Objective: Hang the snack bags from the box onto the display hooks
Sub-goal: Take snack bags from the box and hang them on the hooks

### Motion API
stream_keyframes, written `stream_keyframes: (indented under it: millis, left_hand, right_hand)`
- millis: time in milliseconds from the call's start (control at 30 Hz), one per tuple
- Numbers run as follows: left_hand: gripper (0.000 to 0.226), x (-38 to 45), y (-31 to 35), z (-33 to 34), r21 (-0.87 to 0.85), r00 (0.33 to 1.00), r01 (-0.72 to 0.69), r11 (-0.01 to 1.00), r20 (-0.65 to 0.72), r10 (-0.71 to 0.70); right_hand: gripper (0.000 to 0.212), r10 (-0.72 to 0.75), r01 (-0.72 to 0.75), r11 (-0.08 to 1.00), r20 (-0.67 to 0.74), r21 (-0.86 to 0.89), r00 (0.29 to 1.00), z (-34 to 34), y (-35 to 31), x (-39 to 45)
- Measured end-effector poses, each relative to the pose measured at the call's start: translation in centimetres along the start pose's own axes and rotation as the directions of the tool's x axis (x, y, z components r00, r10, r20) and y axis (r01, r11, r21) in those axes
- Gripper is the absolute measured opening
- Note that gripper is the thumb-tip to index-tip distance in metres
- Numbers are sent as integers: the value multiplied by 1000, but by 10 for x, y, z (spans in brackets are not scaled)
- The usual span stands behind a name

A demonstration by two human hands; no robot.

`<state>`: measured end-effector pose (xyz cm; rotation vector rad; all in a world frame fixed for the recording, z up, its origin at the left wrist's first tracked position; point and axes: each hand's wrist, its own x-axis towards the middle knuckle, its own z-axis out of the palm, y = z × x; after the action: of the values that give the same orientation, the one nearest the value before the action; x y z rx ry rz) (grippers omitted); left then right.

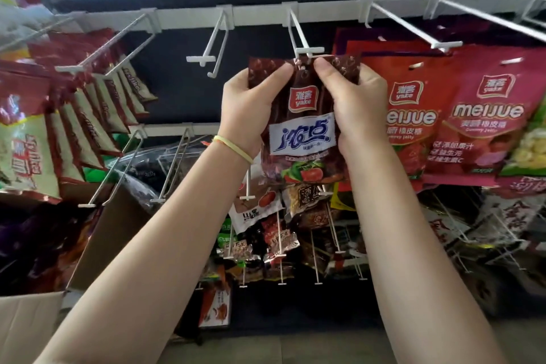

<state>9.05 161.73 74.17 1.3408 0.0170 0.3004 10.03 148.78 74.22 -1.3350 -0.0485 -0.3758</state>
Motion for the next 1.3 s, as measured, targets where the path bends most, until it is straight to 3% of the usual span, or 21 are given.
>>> stream_keyframes:
  millis: [133,233,333,433,500,600,667,733,833,1000,1133,1233,1300]
  left_hand:
    - [11,-1,-9,-3,27,1000,-15,1000,-17,15]
    - [11,4,-11,-3,48,999,-21,999,-26,23]
    - [13,9,-11,-4,43,999,-17,999,-34,18]
    - [18,10,-12,-7,54,999,-17,998,-27,18]
    - [17,9,-13,-14,75,999,-39,996,-10,40]
    - [21,0,-19,-43,189,995,-101,977,11,101]
    - [28,-15,-24,-77,286,996,-83,954,11,83]
    - [23,-31,-28,-119,353,1000,-15,936,-11,20]
    - [17,-51,-28,-189,339,993,118,933,-53,-106]
    - [22,-78,-27,-311,369,973,217,904,-13,-228]
    - [20,-98,-23,-424,447,943,305,841,-18,-333]
    - [18,-103,-37,-505,505,934,356,786,-180,-308]
    - [19,-101,-56,-548,616,920,391,684,-293,-261]
  right_hand:
    - [12,-33,30,995,-36,-96,999,-3,7,1]
    - [11,-218,193,942,-62,-276,974,-4,9,-1]
    - [31,-499,378,782,-136,-496,856,-4,6,-11]
    - [25,-706,485,605,-144,-631,694,-7,7,-24]
    - [12,-718,531,573,-71,-625,692,-4,10,-35]
    - [7,-564,512,669,80,-539,822,11,24,-55]
    - [8,-357,412,744,207,-526,911,28,39,-71]
    - [10,-91,284,781,349,-556,933,49,58,-87]
    - [12,200,162,796,505,-583,839,93,87,-118]
    - [19,379,132,775,621,-619,686,190,125,-177]
    - [15,466,103,742,620,-662,631,272,156,-228]
    - [17,471,100,741,619,-664,628,326,183,-261]
    - [16,466,106,727,601,-678,650,356,203,-277]
